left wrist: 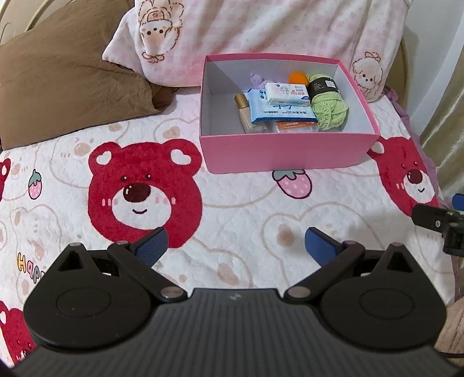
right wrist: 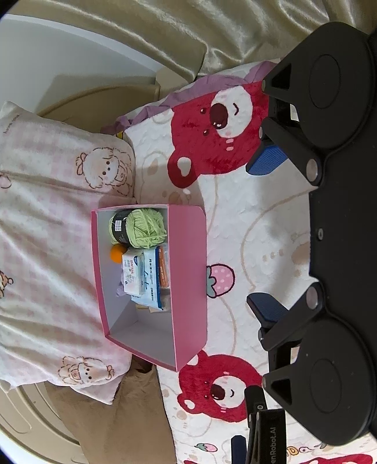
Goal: Organize objects
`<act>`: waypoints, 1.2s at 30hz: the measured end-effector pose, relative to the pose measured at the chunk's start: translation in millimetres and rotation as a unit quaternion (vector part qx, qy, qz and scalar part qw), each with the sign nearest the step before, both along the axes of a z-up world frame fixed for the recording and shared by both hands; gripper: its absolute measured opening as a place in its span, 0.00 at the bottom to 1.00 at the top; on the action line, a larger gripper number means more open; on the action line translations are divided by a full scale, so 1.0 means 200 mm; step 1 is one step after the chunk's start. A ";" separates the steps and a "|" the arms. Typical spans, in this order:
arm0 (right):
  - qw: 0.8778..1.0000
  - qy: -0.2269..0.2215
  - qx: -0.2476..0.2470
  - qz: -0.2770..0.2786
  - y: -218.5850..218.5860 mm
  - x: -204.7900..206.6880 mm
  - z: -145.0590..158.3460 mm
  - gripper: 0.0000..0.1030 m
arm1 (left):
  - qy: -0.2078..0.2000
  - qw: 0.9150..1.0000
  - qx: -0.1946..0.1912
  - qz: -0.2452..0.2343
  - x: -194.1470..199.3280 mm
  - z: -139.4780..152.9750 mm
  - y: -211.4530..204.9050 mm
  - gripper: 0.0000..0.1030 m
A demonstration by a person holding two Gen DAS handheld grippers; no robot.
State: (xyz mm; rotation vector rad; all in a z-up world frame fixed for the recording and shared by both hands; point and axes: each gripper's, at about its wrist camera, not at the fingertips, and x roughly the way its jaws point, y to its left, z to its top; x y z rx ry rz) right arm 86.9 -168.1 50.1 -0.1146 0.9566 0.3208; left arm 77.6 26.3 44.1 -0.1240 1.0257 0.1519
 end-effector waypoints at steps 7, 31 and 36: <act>1.000 0.006 -0.009 -0.008 -0.01 0.00 -0.01 0.88 | 0.005 1.000 0.002 0.002 0.00 0.01 0.01 0.99; 1.000 0.011 -0.015 -0.014 -0.03 0.00 -0.01 0.88 | 0.015 1.000 0.003 -0.002 -0.01 -0.01 0.00 0.99; 1.000 0.010 -0.017 -0.012 -0.02 0.00 -0.01 0.88 | 0.021 1.000 0.005 0.000 -0.01 -0.01 0.00 0.99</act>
